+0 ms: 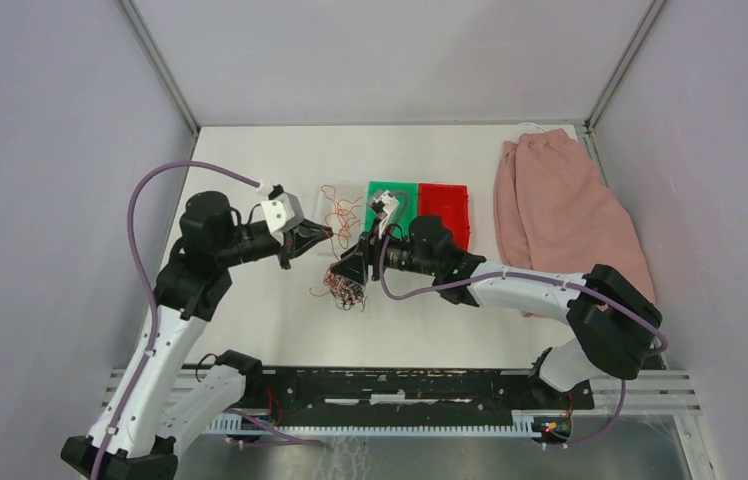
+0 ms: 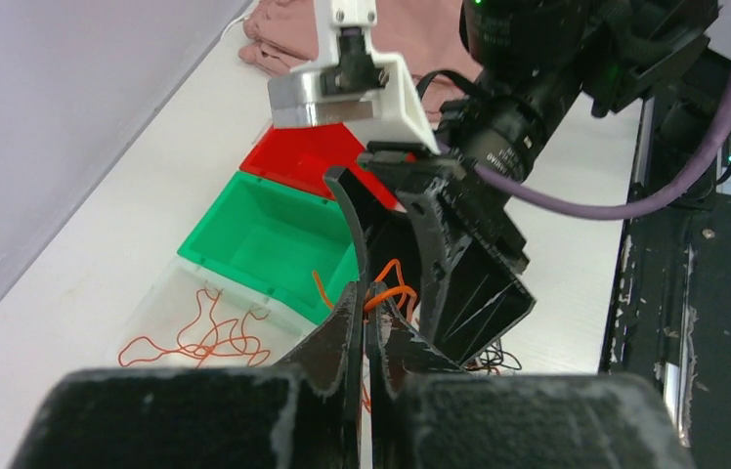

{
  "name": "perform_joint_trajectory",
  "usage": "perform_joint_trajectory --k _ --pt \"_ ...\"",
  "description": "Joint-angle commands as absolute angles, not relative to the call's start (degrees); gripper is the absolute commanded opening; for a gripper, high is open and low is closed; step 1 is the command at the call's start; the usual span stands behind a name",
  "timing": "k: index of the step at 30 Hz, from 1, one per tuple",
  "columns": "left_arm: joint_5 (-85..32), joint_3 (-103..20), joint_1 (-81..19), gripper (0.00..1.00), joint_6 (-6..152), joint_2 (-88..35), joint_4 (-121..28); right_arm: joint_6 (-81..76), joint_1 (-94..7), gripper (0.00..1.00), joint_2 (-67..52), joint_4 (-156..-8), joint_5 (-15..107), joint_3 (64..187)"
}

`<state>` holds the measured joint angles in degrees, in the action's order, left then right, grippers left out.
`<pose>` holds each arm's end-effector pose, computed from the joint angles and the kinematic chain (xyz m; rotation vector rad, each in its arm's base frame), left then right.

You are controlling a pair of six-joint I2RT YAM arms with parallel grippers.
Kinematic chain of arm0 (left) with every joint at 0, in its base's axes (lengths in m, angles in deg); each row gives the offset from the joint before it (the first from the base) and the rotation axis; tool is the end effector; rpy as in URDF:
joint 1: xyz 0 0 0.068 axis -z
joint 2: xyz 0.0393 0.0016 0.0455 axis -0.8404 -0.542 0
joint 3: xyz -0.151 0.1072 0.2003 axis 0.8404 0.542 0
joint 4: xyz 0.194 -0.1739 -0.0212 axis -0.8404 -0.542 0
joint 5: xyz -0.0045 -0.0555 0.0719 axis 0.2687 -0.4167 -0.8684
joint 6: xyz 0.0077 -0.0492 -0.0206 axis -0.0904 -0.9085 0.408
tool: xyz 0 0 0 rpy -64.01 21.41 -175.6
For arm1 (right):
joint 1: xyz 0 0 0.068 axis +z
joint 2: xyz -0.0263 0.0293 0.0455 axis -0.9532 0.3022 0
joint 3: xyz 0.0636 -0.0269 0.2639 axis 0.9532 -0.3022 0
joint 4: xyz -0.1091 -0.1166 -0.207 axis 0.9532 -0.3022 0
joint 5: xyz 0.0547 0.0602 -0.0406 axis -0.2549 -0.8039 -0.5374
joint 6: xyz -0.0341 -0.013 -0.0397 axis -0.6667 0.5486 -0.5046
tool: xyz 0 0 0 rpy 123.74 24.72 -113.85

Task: Untangle the cables
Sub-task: Untie the cable.

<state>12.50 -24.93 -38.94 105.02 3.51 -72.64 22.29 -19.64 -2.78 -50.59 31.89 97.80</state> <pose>0.1460 -0.0755 0.3794 1.1087 1.4143 -0.7153 0.1935 0.2761 0.2592 -0.6482 1.7938 1.3730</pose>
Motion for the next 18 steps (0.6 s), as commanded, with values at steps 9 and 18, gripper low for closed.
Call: perform_joint_trajectory --k 9,18 --pt "16.87 -38.31 -39.11 0.03 91.0 -0.34 -65.42 19.83 -18.94 0.49 -0.3 -48.63 37.57 99.91" --pt "17.53 -49.86 -39.07 0.03 87.42 -4.64 -63.49 17.28 -18.92 0.5 -0.03 -48.81 39.22 94.71"
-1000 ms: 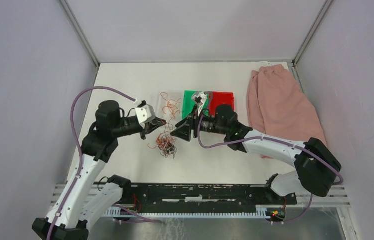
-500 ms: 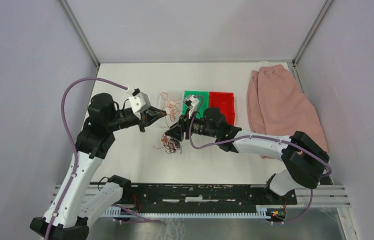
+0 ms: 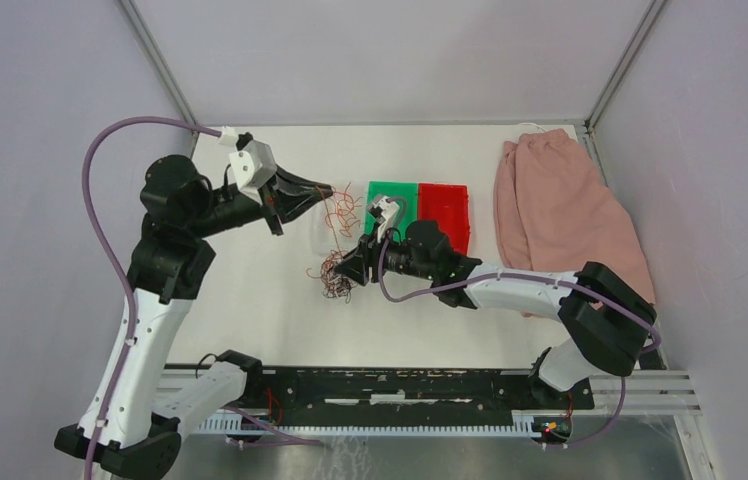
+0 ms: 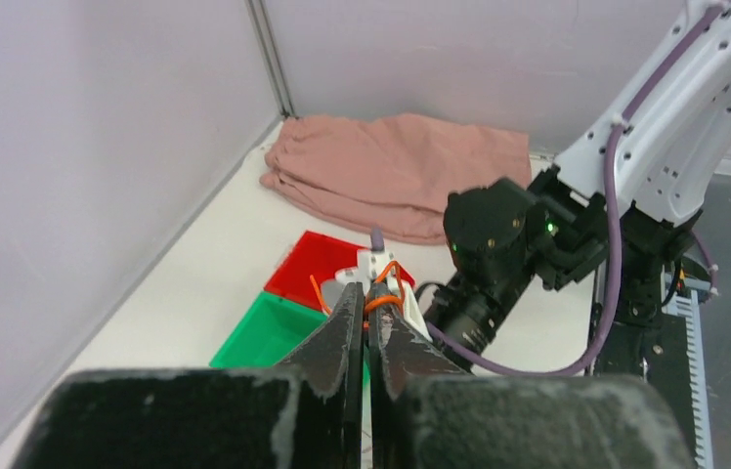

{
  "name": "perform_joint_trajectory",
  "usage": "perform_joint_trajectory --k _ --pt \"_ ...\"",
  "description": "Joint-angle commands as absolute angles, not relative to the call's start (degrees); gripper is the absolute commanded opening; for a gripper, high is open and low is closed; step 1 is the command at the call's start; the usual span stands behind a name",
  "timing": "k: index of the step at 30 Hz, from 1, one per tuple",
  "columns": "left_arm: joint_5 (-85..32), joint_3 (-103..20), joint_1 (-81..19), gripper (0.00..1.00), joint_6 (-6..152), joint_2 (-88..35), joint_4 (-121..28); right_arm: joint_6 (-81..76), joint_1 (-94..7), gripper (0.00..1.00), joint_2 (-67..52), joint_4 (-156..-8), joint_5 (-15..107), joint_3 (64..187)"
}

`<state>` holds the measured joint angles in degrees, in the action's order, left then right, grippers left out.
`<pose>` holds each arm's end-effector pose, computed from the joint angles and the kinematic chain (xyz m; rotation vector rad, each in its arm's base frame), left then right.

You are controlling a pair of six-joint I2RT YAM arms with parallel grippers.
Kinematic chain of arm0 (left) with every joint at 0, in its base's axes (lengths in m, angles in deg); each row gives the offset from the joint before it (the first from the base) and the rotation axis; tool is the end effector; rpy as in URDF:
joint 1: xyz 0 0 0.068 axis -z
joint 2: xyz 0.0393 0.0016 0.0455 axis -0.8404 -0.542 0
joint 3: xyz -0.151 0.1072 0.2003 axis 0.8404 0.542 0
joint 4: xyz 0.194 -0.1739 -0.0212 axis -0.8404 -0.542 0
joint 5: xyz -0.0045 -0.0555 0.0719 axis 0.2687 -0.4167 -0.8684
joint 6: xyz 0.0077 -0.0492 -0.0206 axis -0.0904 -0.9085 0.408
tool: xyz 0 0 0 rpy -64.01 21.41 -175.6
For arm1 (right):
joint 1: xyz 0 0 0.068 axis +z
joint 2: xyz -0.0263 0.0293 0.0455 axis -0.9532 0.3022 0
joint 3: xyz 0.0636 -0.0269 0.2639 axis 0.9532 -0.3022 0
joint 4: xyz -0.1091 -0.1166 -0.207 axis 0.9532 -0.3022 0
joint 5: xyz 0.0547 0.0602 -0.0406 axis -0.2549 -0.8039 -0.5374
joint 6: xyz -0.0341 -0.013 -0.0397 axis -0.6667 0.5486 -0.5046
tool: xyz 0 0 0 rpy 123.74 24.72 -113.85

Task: Untangle the cables
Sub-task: Untie the cable.

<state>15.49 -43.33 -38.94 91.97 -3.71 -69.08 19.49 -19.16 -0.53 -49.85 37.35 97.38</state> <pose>0.1485 -0.0777 0.4689 1.0045 1.2828 -0.8245 0.1972 0.2805 0.2454 -0.6187 1.8104 1.2591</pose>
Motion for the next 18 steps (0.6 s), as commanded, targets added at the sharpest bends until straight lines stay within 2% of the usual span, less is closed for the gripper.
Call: perform_joint_trajectory --k 1,7,18 --pt "17.61 -51.29 -39.08 0.03 87.14 -5.19 -63.37 16.93 -18.97 0.5 -0.02 -48.72 39.27 93.98" --pt "17.71 -58.35 -39.08 0.03 86.11 -7.55 -62.04 15.57 -18.89 0.53 -1.74 -47.19 40.09 89.76" --pt "11.7 -68.17 -39.08 0.03 83.63 -10.31 -51.45 10.32 -18.89 0.57 -6.47 -53.97 44.25 87.3"
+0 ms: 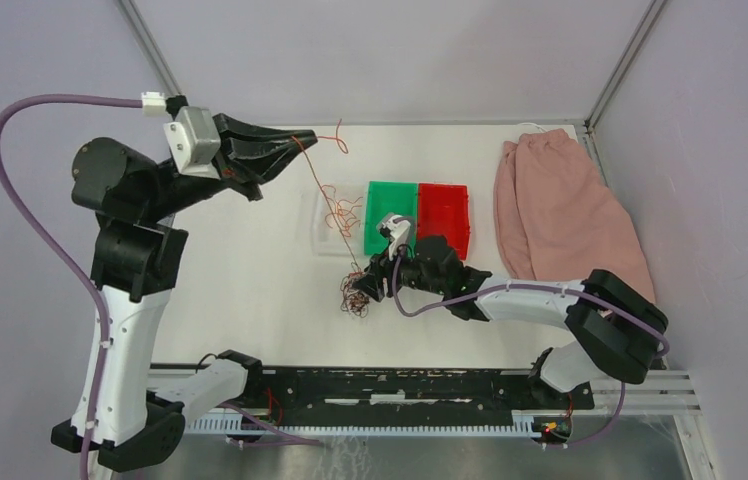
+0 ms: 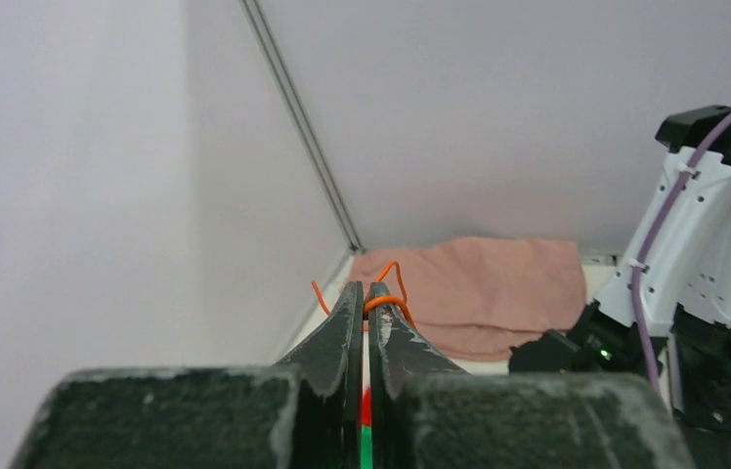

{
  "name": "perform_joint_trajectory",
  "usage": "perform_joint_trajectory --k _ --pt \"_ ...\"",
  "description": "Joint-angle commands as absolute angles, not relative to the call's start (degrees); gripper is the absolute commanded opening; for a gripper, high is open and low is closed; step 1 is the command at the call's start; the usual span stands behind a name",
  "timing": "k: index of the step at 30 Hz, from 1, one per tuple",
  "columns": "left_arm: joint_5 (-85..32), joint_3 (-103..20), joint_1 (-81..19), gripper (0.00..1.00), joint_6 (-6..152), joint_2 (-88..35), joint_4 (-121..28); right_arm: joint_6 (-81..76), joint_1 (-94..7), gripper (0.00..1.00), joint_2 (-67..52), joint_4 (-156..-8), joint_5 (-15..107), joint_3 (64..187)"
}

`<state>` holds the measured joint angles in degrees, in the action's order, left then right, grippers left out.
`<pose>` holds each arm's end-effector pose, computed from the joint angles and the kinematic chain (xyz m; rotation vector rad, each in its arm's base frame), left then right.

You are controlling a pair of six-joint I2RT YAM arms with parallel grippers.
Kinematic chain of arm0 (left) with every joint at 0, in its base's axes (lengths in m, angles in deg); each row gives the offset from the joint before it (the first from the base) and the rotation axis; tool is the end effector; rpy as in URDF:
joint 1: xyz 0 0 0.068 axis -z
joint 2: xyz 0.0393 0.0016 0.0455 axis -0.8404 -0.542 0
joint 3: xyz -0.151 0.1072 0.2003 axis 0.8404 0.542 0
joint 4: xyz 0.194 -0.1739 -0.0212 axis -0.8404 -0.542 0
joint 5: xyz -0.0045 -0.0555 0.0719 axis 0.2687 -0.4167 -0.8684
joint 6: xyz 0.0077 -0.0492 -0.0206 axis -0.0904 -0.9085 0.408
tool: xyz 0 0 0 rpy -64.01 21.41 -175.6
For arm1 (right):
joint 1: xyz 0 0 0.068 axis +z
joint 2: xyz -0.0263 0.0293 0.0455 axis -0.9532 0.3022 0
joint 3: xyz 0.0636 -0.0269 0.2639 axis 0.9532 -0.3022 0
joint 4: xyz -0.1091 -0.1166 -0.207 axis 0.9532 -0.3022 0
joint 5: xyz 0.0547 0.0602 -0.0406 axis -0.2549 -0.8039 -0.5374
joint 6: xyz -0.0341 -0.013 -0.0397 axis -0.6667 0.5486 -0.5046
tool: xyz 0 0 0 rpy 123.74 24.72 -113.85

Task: Untangle the cables
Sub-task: Untie the cable.

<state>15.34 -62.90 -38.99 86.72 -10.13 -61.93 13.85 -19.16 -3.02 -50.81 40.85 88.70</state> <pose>0.1298 -0.0713 0.5623 0.9640 0.9922 -0.7587 0.1824 0.2571 0.2079 -0.6736 1.8949 1.0974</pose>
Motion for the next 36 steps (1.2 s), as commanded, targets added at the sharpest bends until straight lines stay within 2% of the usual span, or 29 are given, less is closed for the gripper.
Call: perform_joint_trajectory --k 1,15,22,26,32,36 --pt "11.26 -69.3 -39.08 0.03 83.44 -10.8 -50.41 10.34 -18.89 0.59 -6.47 -53.97 44.02 86.87" --pt "9.31 -91.33 -39.08 0.03 93.13 -20.81 -46.15 4.52 -18.92 0.63 -9.96 -59.82 45.57 84.48" --pt "9.11 -87.72 -39.08 0.03 95.09 -19.34 -43.91 3.84 -18.92 0.61 -11.16 -61.4 46.86 84.26" --pt "2.38 -86.5 -39.08 0.03 95.98 -19.05 -33.79 3.54 -18.95 0.61 -10.41 -61.29 47.98 82.58" --pt "-7.24 -94.77 -39.09 0.03 100.85 -23.38 -26.92 3.26 -18.9 0.61 -8.92 -59.76 50.88 78.32" --pt "-9.33 -95.02 -39.07 0.03 100.85 -23.6 -24.91 4.33 -18.91 0.61 -8.98 -59.14 53.36 76.54"
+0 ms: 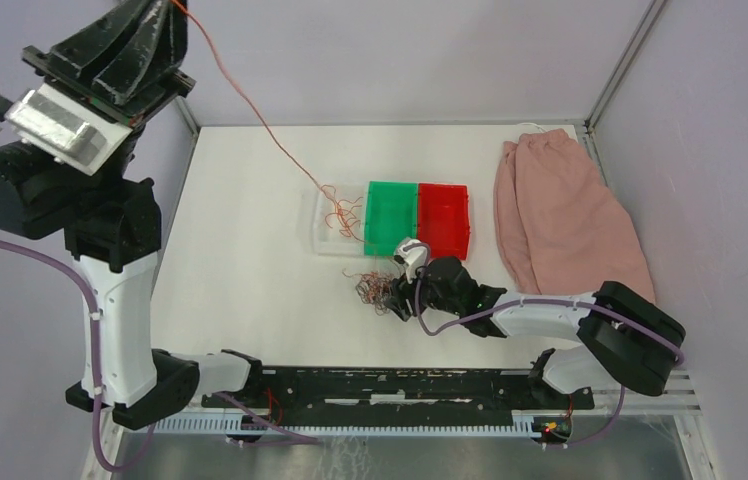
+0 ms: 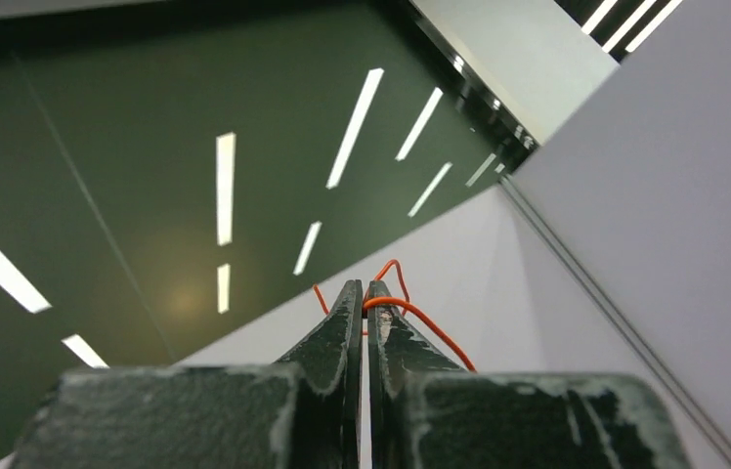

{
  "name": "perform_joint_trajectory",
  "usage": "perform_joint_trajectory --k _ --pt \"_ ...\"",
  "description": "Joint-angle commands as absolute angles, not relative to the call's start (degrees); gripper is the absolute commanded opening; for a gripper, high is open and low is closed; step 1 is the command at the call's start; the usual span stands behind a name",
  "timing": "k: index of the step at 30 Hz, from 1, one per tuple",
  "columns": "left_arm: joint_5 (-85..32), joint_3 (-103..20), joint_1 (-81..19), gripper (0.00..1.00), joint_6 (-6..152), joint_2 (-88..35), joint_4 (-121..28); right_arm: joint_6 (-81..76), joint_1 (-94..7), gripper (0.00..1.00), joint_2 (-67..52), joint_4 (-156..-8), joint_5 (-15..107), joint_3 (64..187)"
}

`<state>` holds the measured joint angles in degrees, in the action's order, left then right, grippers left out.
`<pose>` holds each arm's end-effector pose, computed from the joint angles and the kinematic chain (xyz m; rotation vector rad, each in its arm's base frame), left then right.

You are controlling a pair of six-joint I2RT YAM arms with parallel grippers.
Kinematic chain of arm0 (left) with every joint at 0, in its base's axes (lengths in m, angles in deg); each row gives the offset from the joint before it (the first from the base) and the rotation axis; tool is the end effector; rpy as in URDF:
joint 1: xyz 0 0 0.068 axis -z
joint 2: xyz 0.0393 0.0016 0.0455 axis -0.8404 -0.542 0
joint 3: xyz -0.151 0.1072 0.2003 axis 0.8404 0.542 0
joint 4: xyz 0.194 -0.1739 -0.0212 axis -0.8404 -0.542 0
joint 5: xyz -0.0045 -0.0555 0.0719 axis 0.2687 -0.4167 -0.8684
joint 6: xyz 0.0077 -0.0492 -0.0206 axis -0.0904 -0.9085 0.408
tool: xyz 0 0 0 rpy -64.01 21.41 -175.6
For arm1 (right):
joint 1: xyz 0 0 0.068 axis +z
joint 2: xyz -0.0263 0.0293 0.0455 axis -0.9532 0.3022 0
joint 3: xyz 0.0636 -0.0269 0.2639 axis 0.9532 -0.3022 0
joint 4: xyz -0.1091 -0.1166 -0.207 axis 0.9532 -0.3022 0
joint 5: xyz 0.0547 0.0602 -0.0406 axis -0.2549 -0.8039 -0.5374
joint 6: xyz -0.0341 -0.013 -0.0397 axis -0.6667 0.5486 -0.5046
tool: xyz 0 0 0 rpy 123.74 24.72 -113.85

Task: Untangle the cables
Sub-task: Untie the cable.

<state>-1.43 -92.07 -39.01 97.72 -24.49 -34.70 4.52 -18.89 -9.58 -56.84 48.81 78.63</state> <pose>0.0982 -0.0527 0.6835 0.6739 0.2935 -0.2196 0.1586 0.2191 0.1740 -0.7658 1.9823 0.8049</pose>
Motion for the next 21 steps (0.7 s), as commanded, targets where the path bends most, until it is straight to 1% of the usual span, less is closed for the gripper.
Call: perform_joint_trajectory --k 1,4,6,8,10,12,15,18,21 --pt "-9.36 -94.29 -39.08 0.03 101.19 -23.15 -24.96 4.7 -18.89 0.61 -9.3 -59.19 54.07 76.3" --pt "-11.86 -91.85 -39.08 0.03 103.84 -22.54 -20.21 5.49 -18.93 0.63 -9.78 -60.17 56.81 75.77" --pt "-16.34 -93.68 -39.08 0.03 105.62 -23.83 -16.85 6.18 -18.92 0.64 -9.83 -60.37 57.96 75.4" --pt "-18.58 -97.49 -39.08 0.03 105.43 -25.41 -19.29 6.8 -18.89 0.65 -10.46 -59.95 57.58 75.23" --pt "-15.03 -97.64 -39.12 0.03 105.2 -24.97 -25.46 7.16 -18.89 0.66 -12.2 -59.87 56.58 75.6" --pt "-9.13 -92.01 -39.07 0.03 104.77 -22.28 -27.6 6.99 -18.89 0.68 -14.96 -61.34 55.87 77.37" --pt "-3.52 -83.86 -39.08 0.03 104.24 -18.16 -31.6 6.38 -18.89 0.7 -20.18 -65.44 53.95 80.41" --pt "-3.89 -75.93 -39.12 0.03 104.77 -14.94 -29.0 6.69 -18.94 0.75 -23.53 -68.85 53.21 83.09" --pt "-4.88 -74.47 -39.08 0.03 103.65 -14.62 -28.74 6.01 -19.38 0.77 -24.91 -69.99 52.96 84.24"
